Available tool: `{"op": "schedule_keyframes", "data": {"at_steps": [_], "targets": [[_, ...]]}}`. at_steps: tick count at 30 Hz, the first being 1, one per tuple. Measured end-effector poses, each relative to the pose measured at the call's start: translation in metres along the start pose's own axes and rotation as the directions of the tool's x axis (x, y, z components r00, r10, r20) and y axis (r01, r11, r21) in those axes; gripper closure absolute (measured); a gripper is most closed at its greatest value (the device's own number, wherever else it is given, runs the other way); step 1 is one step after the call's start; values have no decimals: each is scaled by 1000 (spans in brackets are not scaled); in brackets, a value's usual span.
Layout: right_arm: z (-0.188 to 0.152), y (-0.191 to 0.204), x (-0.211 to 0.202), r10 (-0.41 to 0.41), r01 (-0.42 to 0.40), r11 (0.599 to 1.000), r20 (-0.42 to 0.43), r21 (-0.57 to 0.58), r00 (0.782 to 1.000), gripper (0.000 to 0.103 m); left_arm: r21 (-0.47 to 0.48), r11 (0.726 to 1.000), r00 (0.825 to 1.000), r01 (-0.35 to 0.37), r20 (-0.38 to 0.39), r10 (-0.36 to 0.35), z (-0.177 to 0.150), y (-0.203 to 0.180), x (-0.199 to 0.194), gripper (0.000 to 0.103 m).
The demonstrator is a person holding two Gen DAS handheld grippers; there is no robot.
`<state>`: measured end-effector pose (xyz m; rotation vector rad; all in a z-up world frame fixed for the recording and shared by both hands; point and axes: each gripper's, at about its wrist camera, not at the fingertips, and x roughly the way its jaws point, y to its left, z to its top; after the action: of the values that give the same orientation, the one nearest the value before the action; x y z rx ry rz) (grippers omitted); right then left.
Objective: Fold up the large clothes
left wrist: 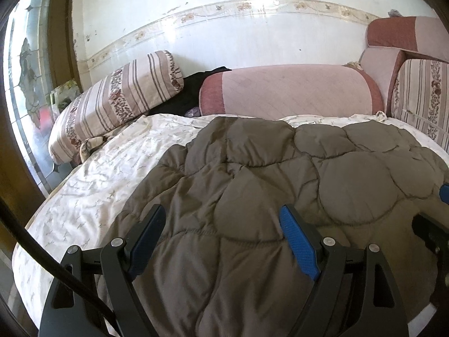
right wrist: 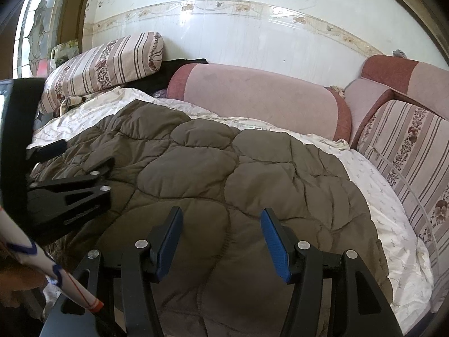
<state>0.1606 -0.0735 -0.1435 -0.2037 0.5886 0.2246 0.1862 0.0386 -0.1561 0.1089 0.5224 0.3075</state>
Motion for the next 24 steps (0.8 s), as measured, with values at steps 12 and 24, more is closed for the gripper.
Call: {"op": "schedule_keyframes", "data": {"at_steps": [12, 24], "targets": [[-12, -12, -9, -32, 34, 998, -32, 54, 999, 39, -20, 1000, 1000, -11, -23, 10, -17, 18, -15, 20], [-26, -11, -6, -55, 60, 996, -76, 60, 996, 35, -8, 1000, 999, -4, -40, 3, -23, 18, -21, 20]]}}
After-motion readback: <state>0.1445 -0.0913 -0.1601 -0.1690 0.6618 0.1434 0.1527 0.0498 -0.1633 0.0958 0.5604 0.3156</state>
